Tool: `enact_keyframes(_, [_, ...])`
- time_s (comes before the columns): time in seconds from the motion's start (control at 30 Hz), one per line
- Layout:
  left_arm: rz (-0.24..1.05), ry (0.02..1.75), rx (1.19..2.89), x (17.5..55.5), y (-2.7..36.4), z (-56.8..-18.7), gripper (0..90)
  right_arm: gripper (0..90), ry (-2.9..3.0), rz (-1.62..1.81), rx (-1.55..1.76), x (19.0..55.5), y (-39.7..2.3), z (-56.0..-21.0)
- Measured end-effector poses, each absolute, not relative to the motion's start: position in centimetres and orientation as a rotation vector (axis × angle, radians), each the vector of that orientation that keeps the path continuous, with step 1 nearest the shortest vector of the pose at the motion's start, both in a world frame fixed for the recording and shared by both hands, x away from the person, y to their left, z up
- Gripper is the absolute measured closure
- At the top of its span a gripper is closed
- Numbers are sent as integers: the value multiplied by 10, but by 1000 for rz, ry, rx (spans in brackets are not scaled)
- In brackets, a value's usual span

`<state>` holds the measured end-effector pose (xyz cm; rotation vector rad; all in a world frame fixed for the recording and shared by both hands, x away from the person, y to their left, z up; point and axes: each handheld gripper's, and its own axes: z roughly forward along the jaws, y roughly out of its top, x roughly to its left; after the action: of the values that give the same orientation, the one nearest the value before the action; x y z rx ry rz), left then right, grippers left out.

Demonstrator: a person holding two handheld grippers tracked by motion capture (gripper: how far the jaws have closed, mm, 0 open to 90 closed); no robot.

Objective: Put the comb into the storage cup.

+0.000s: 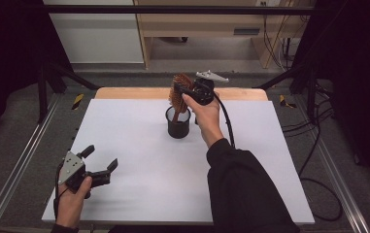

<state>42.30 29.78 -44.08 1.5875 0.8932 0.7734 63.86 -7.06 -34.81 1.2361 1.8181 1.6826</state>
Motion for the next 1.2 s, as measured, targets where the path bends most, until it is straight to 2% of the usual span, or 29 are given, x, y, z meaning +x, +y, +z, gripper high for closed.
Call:
enact_keyframes(0.5, [765,886,1610,424,294,-443,22,422,1852,1592,1233,644,-87,-352])
enact_keyframes(1.2, [759,884,1616,424,293,-443,22,403,1856,1575,1262,649,-98,-355])
